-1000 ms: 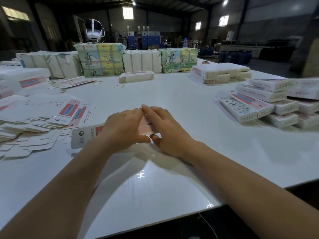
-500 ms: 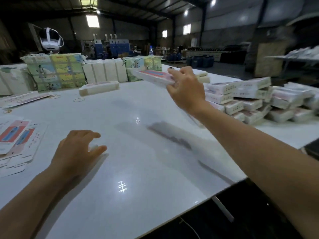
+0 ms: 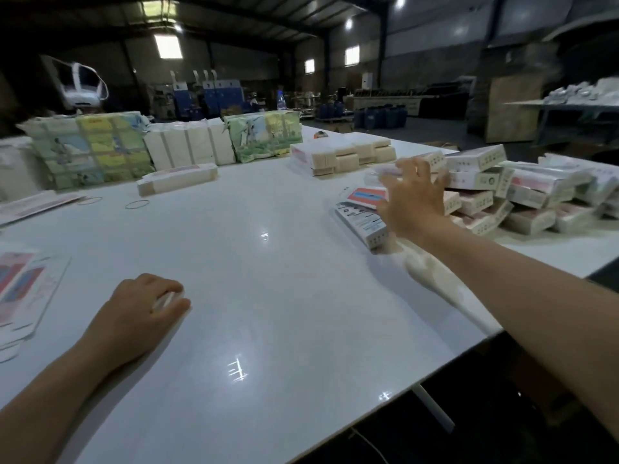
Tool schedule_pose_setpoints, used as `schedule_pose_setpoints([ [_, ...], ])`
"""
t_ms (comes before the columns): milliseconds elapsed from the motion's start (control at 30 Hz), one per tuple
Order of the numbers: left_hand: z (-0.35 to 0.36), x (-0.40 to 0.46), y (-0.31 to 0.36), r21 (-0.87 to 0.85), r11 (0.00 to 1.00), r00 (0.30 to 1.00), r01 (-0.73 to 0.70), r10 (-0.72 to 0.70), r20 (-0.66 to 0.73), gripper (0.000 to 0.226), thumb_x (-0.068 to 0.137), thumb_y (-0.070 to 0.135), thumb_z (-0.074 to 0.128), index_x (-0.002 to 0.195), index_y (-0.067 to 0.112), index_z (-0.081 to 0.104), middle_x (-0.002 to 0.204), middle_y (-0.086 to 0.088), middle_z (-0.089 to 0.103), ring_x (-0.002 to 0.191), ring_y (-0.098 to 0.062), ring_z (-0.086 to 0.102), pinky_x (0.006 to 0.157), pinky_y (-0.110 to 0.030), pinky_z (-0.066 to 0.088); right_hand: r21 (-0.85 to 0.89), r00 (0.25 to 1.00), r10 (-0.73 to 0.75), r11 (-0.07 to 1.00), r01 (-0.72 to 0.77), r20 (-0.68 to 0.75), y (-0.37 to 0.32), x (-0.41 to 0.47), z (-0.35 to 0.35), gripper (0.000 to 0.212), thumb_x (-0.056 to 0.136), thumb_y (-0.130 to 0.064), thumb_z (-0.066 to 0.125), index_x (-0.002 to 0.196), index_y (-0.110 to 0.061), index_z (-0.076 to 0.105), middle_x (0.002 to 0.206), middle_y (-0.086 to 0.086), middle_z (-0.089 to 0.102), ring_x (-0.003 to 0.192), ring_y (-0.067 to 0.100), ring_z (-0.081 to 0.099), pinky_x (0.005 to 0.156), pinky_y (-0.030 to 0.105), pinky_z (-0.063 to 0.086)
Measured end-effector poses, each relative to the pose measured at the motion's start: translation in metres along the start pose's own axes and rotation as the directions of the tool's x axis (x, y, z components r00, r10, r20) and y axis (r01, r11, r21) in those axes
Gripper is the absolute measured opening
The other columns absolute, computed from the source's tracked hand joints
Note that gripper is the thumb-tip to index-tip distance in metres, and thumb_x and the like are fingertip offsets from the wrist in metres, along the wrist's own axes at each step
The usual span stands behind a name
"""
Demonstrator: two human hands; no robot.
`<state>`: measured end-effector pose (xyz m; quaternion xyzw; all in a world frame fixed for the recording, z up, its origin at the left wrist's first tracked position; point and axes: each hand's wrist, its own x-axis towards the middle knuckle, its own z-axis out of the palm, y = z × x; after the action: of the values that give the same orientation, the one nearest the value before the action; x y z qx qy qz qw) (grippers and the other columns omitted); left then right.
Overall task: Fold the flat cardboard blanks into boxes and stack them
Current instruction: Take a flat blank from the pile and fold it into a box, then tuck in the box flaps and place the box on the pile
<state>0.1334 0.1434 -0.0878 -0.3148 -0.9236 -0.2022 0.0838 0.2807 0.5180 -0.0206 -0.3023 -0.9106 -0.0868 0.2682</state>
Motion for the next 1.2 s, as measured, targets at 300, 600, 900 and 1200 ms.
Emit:
schedule_pose_setpoints([
  [300,0.004,-0.004,-0.002,-0.031,0.999,1.000,-0.021,0.020,-0.017,0.027,0.088,0.033,0.060,0.109,0.018,0.066,0.118,-0.002,0.061,0.115,-0.023,0.049,0.099,-0.038,0.038,0.464,0.884,-0.421,0.754,0.465,-0.203,-0.172,-0.046,-0.021,0.031,0.091,-0.023,0.052,0.119,-0.018,0.064,0.127,0.005,0.058,0.122,0.025,0.044,0.103,0.044,0.033],
  [600,0.006,-0.005,0.000,-0.059,0.998,1.000,0.024,-0.024,0.002,0.032,0.087,0.040,0.057,0.115,0.023,0.062,0.123,0.003,0.056,0.117,-0.018,0.044,0.100,-0.036,0.038,0.505,0.845,-0.491,0.795,0.335,0.211,-0.203,-0.080,0.029,0.030,0.093,-0.022,0.039,0.104,-0.015,0.066,0.116,0.002,0.060,0.108,0.025,0.050,0.092,0.041,0.043],
  [900,-0.098,0.058,-0.112,0.190,0.809,0.831,0.556,-0.537,-0.149,0.055,0.085,0.059,0.053,0.109,0.010,0.055,0.118,-0.013,0.057,0.108,-0.030,0.050,0.086,-0.039,0.042,0.561,0.851,-0.500,0.755,0.339,0.158,-0.204,-0.079,0.034,0.031,0.095,-0.022,0.041,0.116,-0.022,0.064,0.124,-0.007,0.058,0.114,0.018,0.048,0.095,0.033,0.038],
  [1200,-0.125,0.067,-0.232,0.247,0.587,0.618,0.771,-0.783,-0.070,0.092,0.060,0.063,0.077,0.121,0.000,0.047,0.116,-0.018,0.054,0.109,-0.034,0.049,0.096,-0.042,0.041,0.560,0.856,-0.497,0.753,0.345,0.141,-0.205,-0.080,0.039,0.025,0.093,-0.021,0.046,0.110,-0.024,0.065,0.117,-0.012,0.058,0.107,0.012,0.046,0.084,0.026,0.034],
])
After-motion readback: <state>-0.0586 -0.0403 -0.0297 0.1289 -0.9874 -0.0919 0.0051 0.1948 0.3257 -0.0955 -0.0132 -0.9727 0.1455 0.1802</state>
